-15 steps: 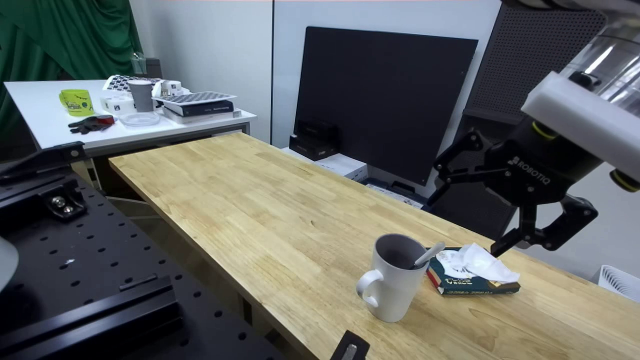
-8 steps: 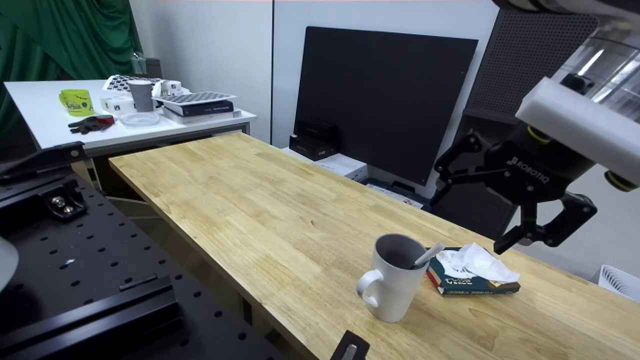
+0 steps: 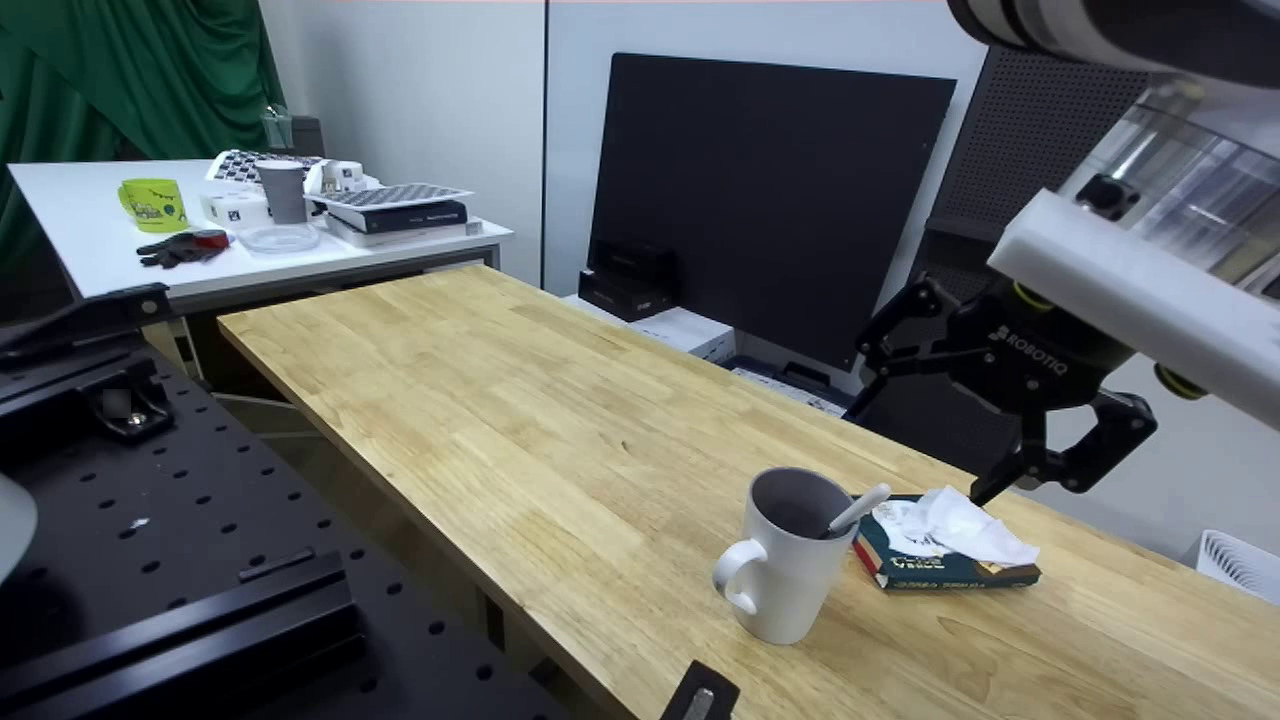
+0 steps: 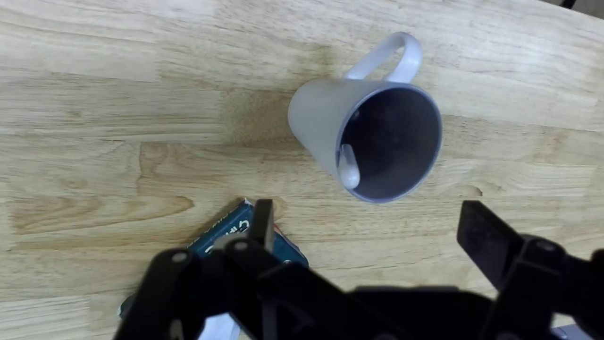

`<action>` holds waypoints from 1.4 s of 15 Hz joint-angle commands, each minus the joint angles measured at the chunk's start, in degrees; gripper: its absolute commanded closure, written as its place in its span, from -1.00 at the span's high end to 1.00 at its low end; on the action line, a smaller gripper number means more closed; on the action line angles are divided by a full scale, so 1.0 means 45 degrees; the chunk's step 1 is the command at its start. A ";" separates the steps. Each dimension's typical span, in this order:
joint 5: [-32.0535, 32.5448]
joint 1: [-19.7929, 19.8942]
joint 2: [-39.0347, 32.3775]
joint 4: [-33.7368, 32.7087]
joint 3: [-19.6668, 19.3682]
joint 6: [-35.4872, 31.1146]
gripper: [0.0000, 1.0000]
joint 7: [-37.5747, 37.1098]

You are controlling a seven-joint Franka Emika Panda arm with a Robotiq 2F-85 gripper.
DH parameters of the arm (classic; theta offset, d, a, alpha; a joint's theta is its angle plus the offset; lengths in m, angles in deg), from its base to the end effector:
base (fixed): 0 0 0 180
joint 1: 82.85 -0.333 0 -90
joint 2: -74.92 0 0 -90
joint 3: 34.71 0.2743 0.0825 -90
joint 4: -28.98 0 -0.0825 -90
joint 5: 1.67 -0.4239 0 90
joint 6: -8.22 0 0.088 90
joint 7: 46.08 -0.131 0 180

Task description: Remove the spoon from the mug and put it on the table

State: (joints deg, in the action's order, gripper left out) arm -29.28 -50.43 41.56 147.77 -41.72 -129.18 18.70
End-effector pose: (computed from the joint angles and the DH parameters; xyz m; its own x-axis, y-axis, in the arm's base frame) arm 0.4229 -0.3453 0.0345 0.9982 0.0526 0.0291 0.0590 -0.9492 -0.3090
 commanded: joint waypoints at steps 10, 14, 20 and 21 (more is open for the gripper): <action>-0.0114 0.0594 -0.1666 -0.0892 0.0478 -0.0350 1.00 -0.0013; -0.0106 0.0621 -0.1710 -0.0894 0.0504 -0.0397 0.32 0.0036; -0.0077 0.0677 -0.1615 -0.0812 0.0505 -0.0477 -0.50 0.0126; -0.0067 0.0689 -0.1602 -0.0801 0.0497 -0.0475 -0.63 0.0122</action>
State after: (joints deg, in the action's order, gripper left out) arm -29.73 -49.92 36.97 146.78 -41.25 -130.75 18.82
